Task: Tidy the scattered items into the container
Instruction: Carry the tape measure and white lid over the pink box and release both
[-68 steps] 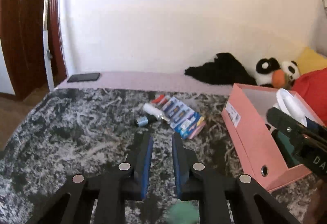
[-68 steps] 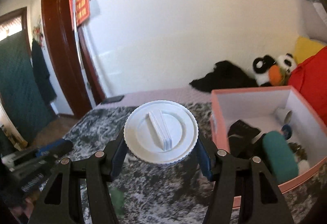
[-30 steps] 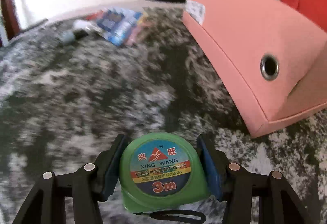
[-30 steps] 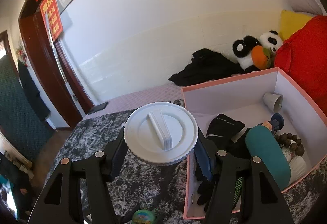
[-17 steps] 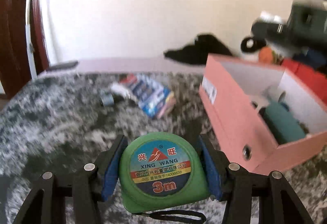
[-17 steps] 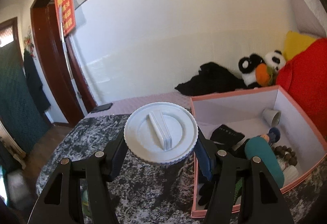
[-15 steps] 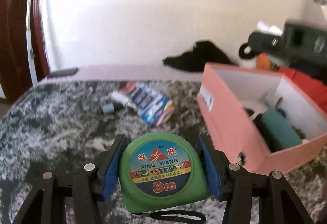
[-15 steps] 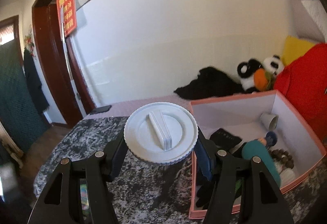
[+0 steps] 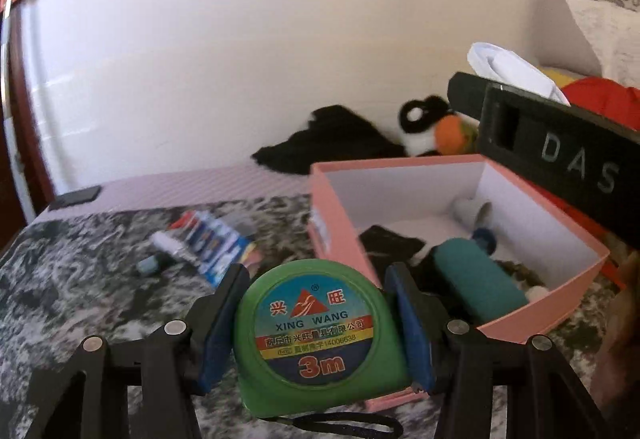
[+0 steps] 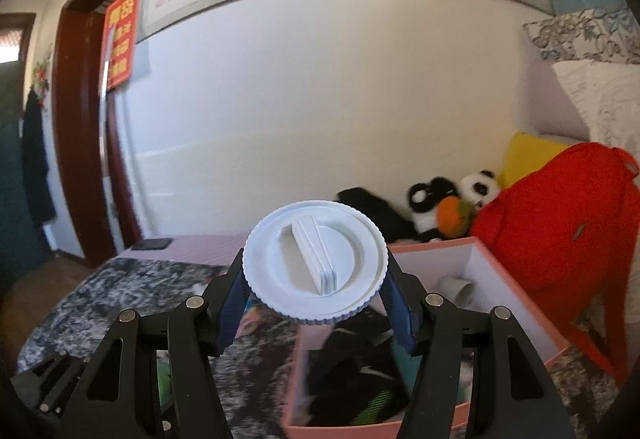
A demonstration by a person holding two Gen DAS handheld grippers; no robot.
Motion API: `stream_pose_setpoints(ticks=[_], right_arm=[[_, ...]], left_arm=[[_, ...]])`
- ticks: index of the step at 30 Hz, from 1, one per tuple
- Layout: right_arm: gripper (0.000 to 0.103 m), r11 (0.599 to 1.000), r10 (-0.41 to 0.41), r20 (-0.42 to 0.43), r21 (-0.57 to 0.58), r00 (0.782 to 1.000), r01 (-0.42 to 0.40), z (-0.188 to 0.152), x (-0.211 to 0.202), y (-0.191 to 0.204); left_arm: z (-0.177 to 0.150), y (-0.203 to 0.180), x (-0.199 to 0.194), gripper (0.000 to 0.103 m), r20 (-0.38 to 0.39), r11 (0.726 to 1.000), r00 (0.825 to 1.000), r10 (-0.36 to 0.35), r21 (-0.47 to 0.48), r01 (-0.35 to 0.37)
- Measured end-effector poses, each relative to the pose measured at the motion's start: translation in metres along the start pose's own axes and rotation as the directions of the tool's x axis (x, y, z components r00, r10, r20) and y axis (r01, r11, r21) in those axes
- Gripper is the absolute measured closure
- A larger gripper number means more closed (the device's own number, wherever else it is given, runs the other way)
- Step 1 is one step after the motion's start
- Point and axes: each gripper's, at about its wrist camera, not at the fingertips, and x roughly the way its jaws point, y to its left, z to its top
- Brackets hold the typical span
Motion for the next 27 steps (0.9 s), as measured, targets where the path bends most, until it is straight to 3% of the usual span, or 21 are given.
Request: stream_pose_setpoints(ticks=[12, 22, 24, 27], right_arm=[[0.039, 0.984, -0.143, -0.003, 0.106, 0.990, 0.142, 0.001, -0.004, -0.103], [0.039, 0.967, -0.204, -0.059, 0.142, 0.977, 0.210, -0.012, 0.020, -0.161], [0.039, 0.968, -0.187, -0.077, 0.154, 0.979, 0.197, -0.014, 0.033, -0.167], [0.035, 0.971, -0.068, -0.149, 0.217, 0.987, 0.100, -0.019, 0.061, -0.175]], left_arm=[[0.028, -0.080, 0.028, 0.043, 0.018, 0.992, 0.996, -0.085, 0.101, 0.083], [0.045, -0.106, 0.074, 0.043, -0.001, 0.987, 0.995, -0.103, 0.124, 0.103], [0.046, -0.109, 0.093, 0.043, -0.044, 0.984, 0.992, -0.119, 0.126, 0.124], [0.048, -0.106, 0.114, 0.037, -0.117, 0.976, 0.977, -0.179, 0.100, 0.191]])
